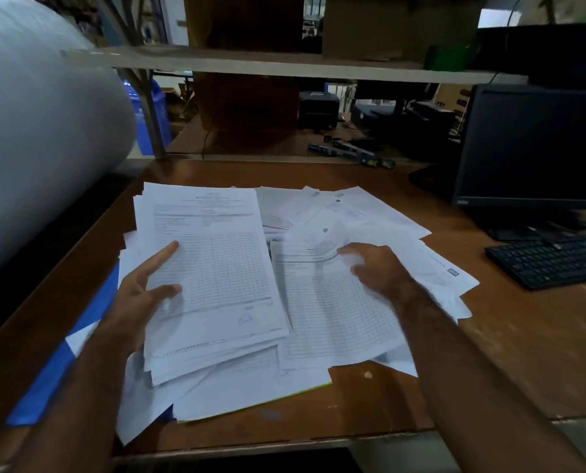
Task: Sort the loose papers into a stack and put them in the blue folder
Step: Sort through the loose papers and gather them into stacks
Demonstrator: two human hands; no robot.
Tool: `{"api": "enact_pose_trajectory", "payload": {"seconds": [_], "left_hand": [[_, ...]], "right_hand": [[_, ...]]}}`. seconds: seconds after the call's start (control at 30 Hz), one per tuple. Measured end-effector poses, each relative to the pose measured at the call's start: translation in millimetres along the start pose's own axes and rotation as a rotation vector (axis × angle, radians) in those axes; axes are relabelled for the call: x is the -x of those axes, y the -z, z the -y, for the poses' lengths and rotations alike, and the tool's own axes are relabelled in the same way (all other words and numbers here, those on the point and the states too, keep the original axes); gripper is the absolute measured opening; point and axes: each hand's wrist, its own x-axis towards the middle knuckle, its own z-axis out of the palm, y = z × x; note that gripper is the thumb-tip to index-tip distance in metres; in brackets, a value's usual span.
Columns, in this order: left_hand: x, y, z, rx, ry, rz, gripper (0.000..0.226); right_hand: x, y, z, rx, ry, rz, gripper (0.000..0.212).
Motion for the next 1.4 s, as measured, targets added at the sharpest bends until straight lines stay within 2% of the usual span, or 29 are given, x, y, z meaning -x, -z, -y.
{"api": "enact_pose_trajectory", "payload": {"seconds": [0.03, 0.1, 0.13, 0.2, 0.27, 0.3, 0.4, 0.5, 0.6, 0.7, 0.8, 0.87, 0.93, 1.03, 1.07, 1.1, 1.23, 1.3, 1.37, 1.4], "left_hand": [[0, -2, -2, 0.013, -0.003, 0.012, 0.067], [0, -8, -7, 0.025, -0.008, 0.029, 0.067], [1, -10, -9, 0.025, -0.008, 0.033, 0.067], [1, -13, -11, 0.000, -0.012, 0.032, 0.066], [1, -14, -11, -0.056, -0.020, 0.002, 0.066], [0, -14, -12, -0.075, -0.021, -0.014, 0.066], [-1, -19, -14, -0.084, -0.026, 0.000, 0.064], [1, -28, -16, -0.108, -0.065, 0.081, 0.061], [3, -33, -19, -0.246, -0.110, 0.145, 0.060], [4, -31, -19, -0.350, -0.102, 0.135, 0.061], [6, -29, -22, -0.306, -0.055, 0.079, 0.063], [7, -30, -25, -0.239, -0.040, 0.070, 0.063], [9, -34, -28, -0.143, -0.046, 0.075, 0.063], [12, -41, -37, -0.011, -0.084, 0.132, 0.069], [14, -43, -41, 0.010, -0.099, 0.149, 0.071], [15, -45, -43, 0.017, -0.113, 0.162, 0.073], [17, -49, -47, 0.069, -0.076, 0.160, 0.073], [22, -54, -51, 0.055, -0.057, 0.132, 0.060], [25, -63, -57, -0.033, -0.091, 0.100, 0.042], [27, -66, -59, 0.002, -0.089, 0.123, 0.035]], "right_hand": [[1, 1, -1, -0.018, 0.043, -0.040, 0.035], [3, 13, 2, -0.124, 0.089, -0.177, 0.028], [6, 24, 6, -0.243, 0.090, -0.245, 0.027], [13, 50, 13, -0.667, 0.059, -0.302, 0.028], [25, 66, 19, -1.124, 0.053, -0.213, 0.039], [30, 68, 21, -1.263, 0.058, -0.148, 0.047], [36, 55, 26, -1.430, 0.097, 0.036, 0.059], [36, 37, 40, -1.431, 0.120, 0.126, 0.065], [35, 37, 56, -1.468, 0.183, 0.082, 0.068], [32, 50, 63, -1.529, 0.268, 0.076, 0.068], [29, 58, 65, -1.582, 0.316, 0.077, 0.079], [26, 53, 69, -1.599, 0.275, 0.067, 0.079], [23, 42, 71, -1.435, 0.190, 0.064, 0.084], [18, 18, 67, -0.776, 0.125, 0.169, 0.113], [18, 11, 67, -0.644, 0.114, 0.192, 0.114], [18, 5, 66, -0.619, 0.105, 0.194, 0.113], [26, -13, 70, -0.897, 0.146, 0.219, 0.100], [28, -19, 71, -0.979, 0.159, 0.254, 0.099], [27, -23, 73, -0.978, 0.162, 0.260, 0.099], [27, -25, 73, -0.958, 0.167, 0.253, 0.097]]}}
